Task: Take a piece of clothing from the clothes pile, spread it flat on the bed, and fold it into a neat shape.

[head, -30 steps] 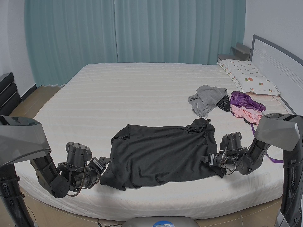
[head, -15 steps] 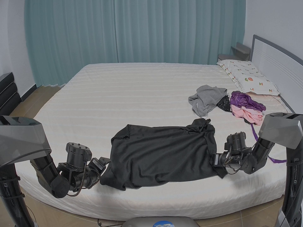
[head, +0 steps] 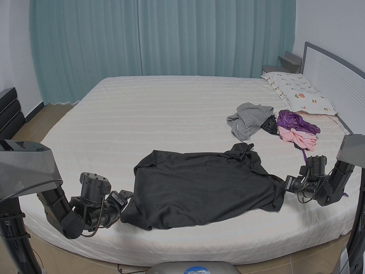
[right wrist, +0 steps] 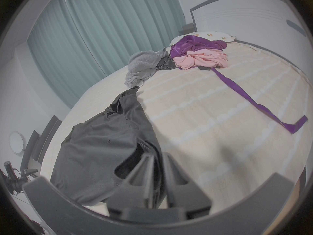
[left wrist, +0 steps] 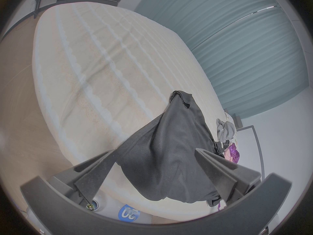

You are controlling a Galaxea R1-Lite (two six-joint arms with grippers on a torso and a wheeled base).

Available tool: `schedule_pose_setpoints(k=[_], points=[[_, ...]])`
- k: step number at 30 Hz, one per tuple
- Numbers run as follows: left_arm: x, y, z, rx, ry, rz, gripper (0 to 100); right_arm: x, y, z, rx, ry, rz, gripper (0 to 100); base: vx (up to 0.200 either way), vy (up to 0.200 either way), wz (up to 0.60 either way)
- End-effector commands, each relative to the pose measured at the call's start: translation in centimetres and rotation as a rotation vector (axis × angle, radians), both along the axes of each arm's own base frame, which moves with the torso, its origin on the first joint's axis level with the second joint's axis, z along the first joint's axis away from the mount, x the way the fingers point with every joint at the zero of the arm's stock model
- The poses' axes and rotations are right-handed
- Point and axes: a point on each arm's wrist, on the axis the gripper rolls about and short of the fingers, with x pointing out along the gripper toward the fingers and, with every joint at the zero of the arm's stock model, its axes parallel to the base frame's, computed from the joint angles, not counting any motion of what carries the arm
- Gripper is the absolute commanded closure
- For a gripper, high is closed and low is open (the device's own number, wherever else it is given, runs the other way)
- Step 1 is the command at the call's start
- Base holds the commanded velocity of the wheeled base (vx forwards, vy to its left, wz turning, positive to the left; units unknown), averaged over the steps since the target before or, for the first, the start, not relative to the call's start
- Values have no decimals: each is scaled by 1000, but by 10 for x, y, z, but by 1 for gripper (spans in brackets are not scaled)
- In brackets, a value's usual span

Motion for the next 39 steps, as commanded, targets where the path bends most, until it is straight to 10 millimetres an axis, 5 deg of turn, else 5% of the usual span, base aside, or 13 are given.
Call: schedule_pose_setpoints(k=[1,11,24,38,39], points=[[0,0,-1,1,3,0,0,-5,-9,-7,21,26,-12,0,0,0,0],[0,0,-9,25,25,-4,0,-24,-5,16,204,18,-9,0,0,0,0],[1,-3,-27,105,70,-57,0,-52,-1,-1,281,71,-60,0,0,0,0],[16,-24,-46,249,50,-93,0,-54,1,-14,281,79,-56,0,0,0,0],[17,-24,-45,248,48,-93,100,-54,1,-14,281,79,-56,0,0,0,0]])
